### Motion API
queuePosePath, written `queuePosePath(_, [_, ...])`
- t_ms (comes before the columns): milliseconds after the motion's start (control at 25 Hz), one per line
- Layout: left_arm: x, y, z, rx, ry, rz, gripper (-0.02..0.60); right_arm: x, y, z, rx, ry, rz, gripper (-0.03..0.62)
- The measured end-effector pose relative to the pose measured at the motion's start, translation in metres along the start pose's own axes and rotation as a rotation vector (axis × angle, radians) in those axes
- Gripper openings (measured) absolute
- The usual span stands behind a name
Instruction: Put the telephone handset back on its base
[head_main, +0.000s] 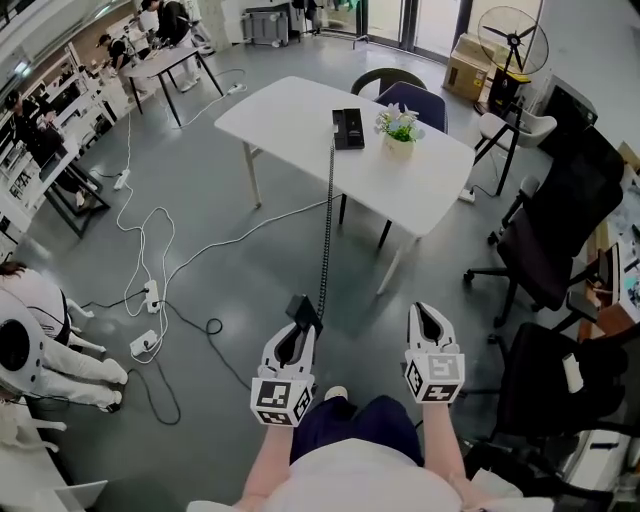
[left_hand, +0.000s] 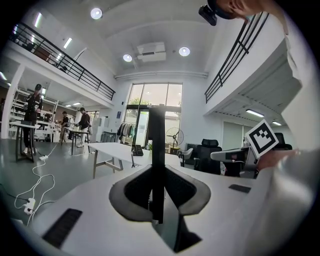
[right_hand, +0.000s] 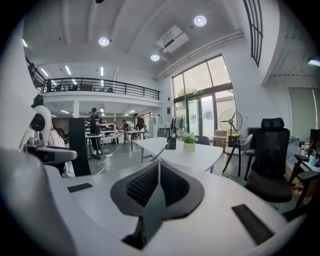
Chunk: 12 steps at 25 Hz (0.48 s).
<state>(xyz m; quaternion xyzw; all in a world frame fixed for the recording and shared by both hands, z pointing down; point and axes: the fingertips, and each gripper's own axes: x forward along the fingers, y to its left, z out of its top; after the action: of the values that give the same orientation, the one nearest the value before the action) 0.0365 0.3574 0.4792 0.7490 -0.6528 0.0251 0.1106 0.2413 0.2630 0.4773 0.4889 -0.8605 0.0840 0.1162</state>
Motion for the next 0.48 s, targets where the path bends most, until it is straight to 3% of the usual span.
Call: queuePosePath(480, [-0.016,0.014,-0.018,-0.028,0.040,-0.028,0.078,0.013,0.040,-0.016,0.019,0.046,0.033,0.037])
